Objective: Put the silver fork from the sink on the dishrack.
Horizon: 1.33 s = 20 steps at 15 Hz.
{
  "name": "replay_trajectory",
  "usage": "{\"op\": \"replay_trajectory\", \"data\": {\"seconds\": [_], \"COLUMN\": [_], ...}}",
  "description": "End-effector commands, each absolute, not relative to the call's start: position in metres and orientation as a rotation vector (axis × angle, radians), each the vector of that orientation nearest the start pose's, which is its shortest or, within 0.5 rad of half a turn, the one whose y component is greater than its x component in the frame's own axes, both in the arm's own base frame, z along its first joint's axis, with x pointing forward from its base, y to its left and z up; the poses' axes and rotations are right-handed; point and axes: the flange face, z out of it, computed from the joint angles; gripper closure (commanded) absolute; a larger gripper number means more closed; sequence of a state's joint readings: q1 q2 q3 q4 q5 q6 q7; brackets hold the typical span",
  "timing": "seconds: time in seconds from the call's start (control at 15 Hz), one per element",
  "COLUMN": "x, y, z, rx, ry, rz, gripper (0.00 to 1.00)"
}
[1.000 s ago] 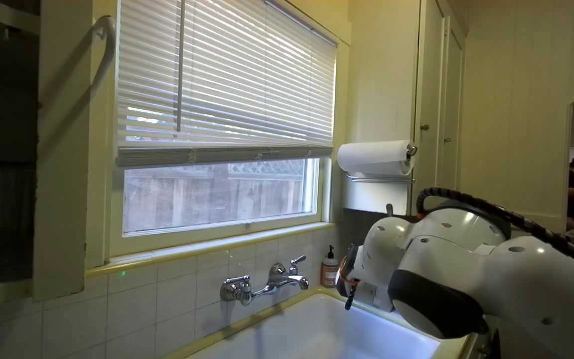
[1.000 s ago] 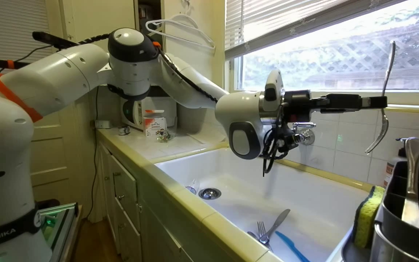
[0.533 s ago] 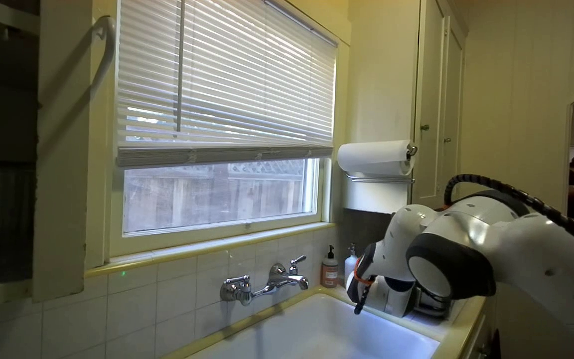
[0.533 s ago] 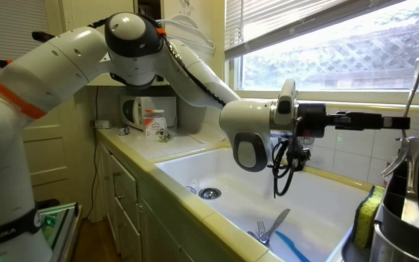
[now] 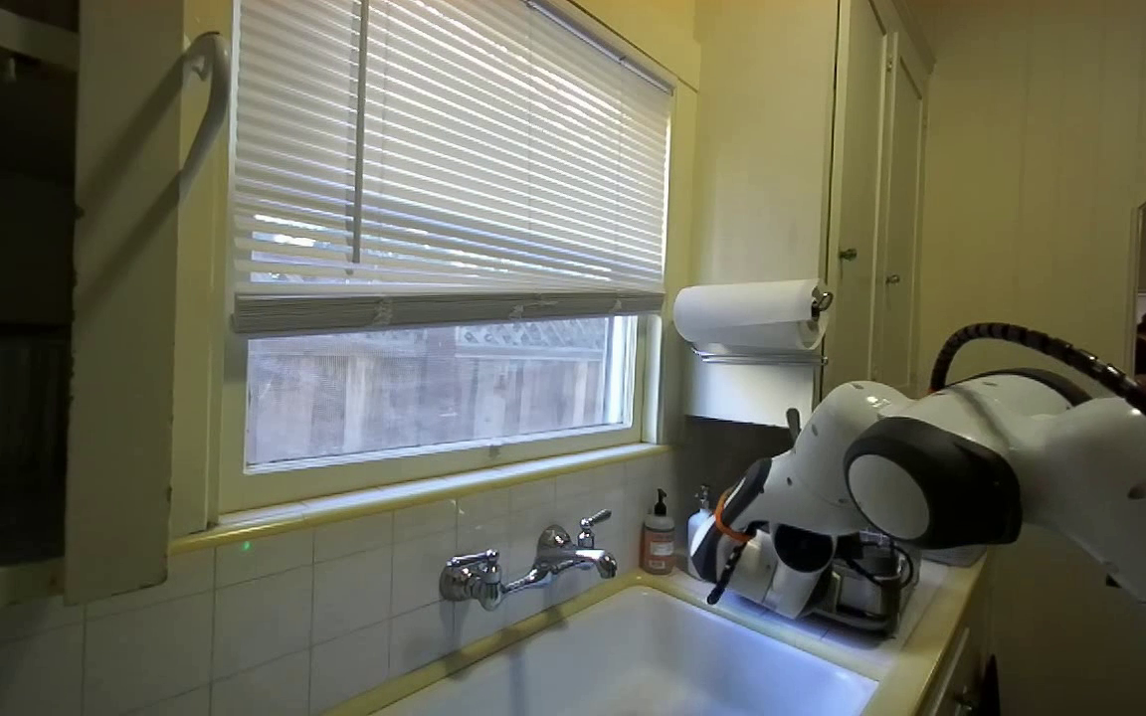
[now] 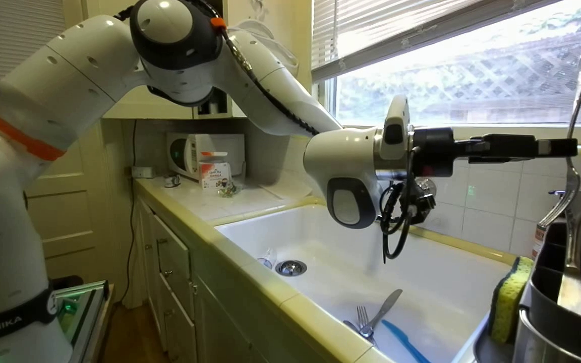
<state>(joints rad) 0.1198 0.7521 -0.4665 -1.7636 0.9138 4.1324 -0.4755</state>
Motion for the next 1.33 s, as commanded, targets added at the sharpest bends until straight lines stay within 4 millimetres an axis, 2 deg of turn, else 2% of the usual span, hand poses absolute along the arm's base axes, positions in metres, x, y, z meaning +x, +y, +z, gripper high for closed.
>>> {"op": "replay_trajectory", "data": {"seconds": [0.0,0.67,1.07,1.27], "x": [0.589,0.600,0.627,0.636], "y": [-0.247,-0.261,-0.228,-0.219], "z": [0.377,0.351,0.320,0.304], "rx": [1.570,1.506,1.488,1.499], "ry": [-0.616,-0.659,-0.640,-0.647], "rz": [1.551,1.467,1.507,1.486], "gripper": [0.98,0.98,0.98,0.98]}}
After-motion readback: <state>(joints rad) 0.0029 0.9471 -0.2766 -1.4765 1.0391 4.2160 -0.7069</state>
